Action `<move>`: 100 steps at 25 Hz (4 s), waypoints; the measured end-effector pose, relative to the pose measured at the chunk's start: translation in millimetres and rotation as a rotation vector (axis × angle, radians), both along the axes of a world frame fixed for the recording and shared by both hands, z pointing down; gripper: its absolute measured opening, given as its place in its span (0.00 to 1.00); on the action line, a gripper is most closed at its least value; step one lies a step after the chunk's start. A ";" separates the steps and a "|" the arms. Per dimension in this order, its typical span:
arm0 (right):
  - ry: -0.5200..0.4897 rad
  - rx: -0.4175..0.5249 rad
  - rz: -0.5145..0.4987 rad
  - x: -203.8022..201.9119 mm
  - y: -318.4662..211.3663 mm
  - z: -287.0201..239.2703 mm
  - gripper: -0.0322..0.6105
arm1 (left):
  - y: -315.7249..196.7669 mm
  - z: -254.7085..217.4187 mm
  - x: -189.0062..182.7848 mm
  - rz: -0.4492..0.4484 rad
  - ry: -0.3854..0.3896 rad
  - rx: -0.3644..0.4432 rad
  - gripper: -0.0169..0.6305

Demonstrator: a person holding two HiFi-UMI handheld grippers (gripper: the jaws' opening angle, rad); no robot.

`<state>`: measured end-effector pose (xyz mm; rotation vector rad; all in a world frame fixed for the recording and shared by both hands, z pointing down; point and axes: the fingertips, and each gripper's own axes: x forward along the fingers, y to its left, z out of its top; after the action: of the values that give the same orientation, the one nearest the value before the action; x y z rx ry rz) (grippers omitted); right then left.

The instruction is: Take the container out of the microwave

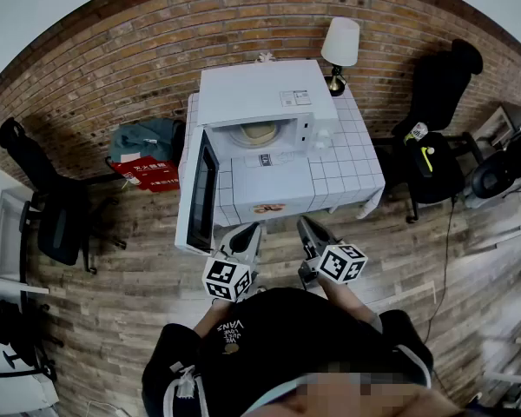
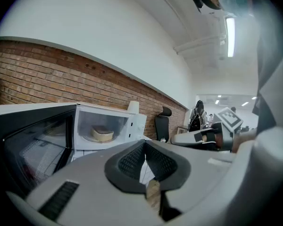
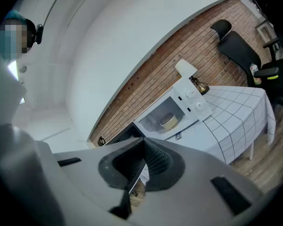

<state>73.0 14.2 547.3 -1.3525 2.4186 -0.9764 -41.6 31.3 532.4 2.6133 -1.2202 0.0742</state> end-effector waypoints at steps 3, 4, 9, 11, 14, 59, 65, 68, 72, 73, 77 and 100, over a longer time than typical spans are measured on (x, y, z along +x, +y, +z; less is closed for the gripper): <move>0.004 0.026 -0.004 -2.4 2.9 -1.9 0.05 | 1.2 2.3 -2.9 -0.006 0.006 -0.004 0.05; 0.011 0.041 -0.004 -3.1 3.9 -3.1 0.06 | 1.7 3.0 -4.0 -0.009 0.007 -0.005 0.04; 0.003 0.068 -0.018 -4.7 7.2 -5.1 0.06 | 2.7 4.7 -5.8 -0.028 0.013 -0.014 0.04; -0.006 0.062 -0.018 -2.2 8.5 -3.9 0.06 | 3.7 5.5 -4.8 -0.038 0.016 -0.019 0.05; 0.030 0.054 -0.034 -0.1 12.0 1.0 0.06 | 6.1 7.9 -2.6 -0.054 0.019 -0.025 0.05; 0.051 0.002 -0.064 -2.6 -88.2 16.3 0.06 | -87.3 24.9 16.9 -0.059 0.039 -0.064 0.04; 0.049 -0.008 -0.045 -14.3 -114.5 18.5 0.06 | -114.6 27.0 7.6 -0.036 0.047 -0.066 0.04; 0.052 -0.013 -0.035 -18.8 -126.3 19.6 0.06 | -125.7 28.5 4.4 -0.020 0.051 -0.072 0.04; 0.054 -0.020 -0.021 -25.6 -139.8 22.7 0.06 | -136.3 33.1 0.8 0.004 0.054 -0.083 0.05; 0.054 -0.021 -0.016 -27.2 -142.5 23.7 0.06 | -138.5 34.6 -0.1 0.010 0.055 -0.087 0.05; 0.053 -0.034 0.008 -29.6 -149.3 27.4 0.06 | -142.9 37.2 -2.1 0.034 0.059 -0.098 0.04; 0.069 -0.058 -0.020 -44.3 -212.9 34.5 0.06 | -194.9 42.1 -13.9 -0.020 0.053 -0.113 0.05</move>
<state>28.8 -198.7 581.8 -1.4066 2.4769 -1.0285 -55.5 -163.6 574.5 2.4900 -1.1889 0.0671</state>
